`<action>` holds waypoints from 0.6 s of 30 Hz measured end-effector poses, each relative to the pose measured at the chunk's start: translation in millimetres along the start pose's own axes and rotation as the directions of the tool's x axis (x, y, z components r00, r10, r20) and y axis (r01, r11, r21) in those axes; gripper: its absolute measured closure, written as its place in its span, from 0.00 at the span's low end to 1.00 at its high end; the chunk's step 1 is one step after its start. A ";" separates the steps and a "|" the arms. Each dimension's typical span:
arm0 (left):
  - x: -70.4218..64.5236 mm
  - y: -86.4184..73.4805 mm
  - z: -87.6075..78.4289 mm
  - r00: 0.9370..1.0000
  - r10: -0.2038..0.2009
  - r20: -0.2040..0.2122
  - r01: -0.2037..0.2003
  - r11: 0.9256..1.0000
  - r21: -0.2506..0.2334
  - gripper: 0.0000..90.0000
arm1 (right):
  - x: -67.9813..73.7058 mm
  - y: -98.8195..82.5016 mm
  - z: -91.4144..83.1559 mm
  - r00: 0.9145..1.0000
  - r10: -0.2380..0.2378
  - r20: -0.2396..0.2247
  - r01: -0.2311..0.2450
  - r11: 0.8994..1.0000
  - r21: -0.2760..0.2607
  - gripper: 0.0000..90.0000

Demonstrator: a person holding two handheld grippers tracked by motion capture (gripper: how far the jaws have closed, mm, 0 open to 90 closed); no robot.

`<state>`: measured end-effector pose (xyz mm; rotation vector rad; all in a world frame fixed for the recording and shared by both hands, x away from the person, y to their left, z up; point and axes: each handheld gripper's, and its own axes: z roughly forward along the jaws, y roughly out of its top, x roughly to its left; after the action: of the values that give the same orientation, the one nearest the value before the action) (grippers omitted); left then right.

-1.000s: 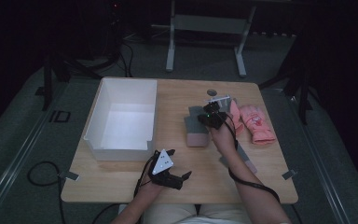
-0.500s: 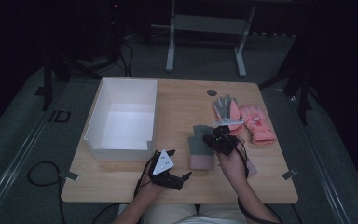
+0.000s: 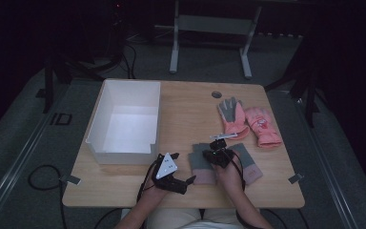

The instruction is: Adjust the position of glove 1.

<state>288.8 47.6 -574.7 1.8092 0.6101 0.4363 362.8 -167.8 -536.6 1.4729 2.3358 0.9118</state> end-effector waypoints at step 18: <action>0.3 0.0 0.1 1.000 0.000 0.005 0.000 1.000 0.000 0.00 | -18.5 7.0 -21.1 0.995 -0.095 -0.014 0.094 0.993 -0.067 0.81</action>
<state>289.1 47.7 -574.7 1.8099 0.6070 0.4315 366.0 -189.9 -518.3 1.3223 2.3414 0.9704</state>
